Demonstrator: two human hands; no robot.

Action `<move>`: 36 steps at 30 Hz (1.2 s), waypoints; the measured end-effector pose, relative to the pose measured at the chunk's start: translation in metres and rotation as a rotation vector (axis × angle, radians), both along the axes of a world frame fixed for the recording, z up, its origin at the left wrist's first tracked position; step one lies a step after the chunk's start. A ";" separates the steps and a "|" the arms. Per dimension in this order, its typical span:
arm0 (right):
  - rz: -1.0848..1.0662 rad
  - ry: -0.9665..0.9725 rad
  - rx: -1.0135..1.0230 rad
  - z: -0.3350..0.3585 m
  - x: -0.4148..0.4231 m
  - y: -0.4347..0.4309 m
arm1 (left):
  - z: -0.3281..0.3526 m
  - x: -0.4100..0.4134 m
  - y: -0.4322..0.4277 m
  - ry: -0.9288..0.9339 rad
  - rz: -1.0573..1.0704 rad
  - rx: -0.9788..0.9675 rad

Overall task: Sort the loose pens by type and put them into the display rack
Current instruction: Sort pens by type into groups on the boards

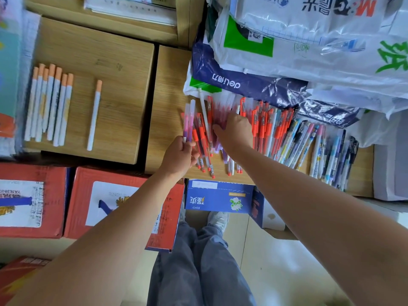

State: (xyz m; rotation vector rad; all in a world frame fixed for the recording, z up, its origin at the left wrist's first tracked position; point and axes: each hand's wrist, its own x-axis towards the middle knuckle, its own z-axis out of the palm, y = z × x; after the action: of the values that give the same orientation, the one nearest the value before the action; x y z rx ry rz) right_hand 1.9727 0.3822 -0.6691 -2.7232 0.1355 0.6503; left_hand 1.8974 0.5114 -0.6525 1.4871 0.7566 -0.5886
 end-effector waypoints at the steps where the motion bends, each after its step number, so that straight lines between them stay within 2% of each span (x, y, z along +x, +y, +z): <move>1: 0.002 0.011 0.001 -0.002 0.002 0.002 | -0.001 0.000 0.000 0.000 -0.009 0.006; 12: -0.011 0.054 0.000 -0.004 0.014 0.006 | -0.015 0.006 0.000 -0.032 -0.071 0.113; 16: 0.003 0.017 0.016 -0.004 0.012 0.005 | -0.021 0.006 0.004 -0.142 -0.151 0.319; 19: -0.040 -0.004 0.092 -0.005 0.013 0.003 | -0.020 0.007 0.003 -0.199 -0.175 0.385; 27: -0.066 0.085 0.307 0.006 0.011 -0.025 | -0.016 0.013 -0.012 -0.249 -0.230 0.379; 31: -0.193 0.143 0.481 0.017 0.010 -0.028 | -0.006 0.009 -0.005 -0.282 -0.179 0.443; 36: -0.154 0.149 0.534 0.030 0.002 -0.017 | -0.007 0.000 0.015 -0.255 -0.051 0.502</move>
State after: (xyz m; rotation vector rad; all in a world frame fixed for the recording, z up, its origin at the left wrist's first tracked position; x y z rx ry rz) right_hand 1.9748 0.3648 -0.6393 -2.1316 0.1763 0.7227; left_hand 1.8971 0.5266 -0.6592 2.0029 0.6959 -0.2421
